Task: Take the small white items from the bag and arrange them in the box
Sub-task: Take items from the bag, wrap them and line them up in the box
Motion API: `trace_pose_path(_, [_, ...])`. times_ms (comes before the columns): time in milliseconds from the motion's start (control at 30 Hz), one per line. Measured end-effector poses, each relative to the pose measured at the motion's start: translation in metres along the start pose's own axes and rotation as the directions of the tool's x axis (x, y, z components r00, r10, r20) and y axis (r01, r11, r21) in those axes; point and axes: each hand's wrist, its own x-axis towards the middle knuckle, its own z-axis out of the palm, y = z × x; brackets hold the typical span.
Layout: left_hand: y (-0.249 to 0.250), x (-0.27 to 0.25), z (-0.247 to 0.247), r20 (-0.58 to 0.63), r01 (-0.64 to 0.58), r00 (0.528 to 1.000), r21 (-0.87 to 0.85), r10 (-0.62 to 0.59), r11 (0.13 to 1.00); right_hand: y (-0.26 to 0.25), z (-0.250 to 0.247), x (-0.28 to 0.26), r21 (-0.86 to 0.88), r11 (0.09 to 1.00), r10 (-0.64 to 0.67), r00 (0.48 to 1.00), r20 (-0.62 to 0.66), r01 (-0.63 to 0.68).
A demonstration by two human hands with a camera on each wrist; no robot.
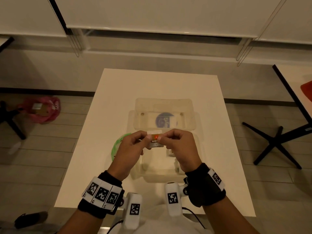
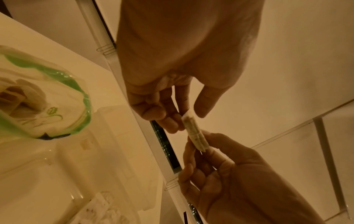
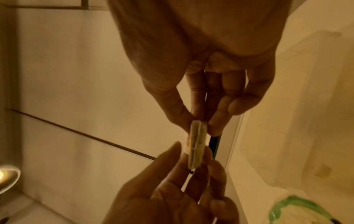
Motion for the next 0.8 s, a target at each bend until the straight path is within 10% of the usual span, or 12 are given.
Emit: trace_pose_path(800, [0.014, 0.005, 0.006, -0.115, -0.133, 0.986, -0.067, 0.125, 0.989, -0.002, 0.002, -0.011, 0.043, 0.997, -0.066, 0.968, 0.243, 0.058])
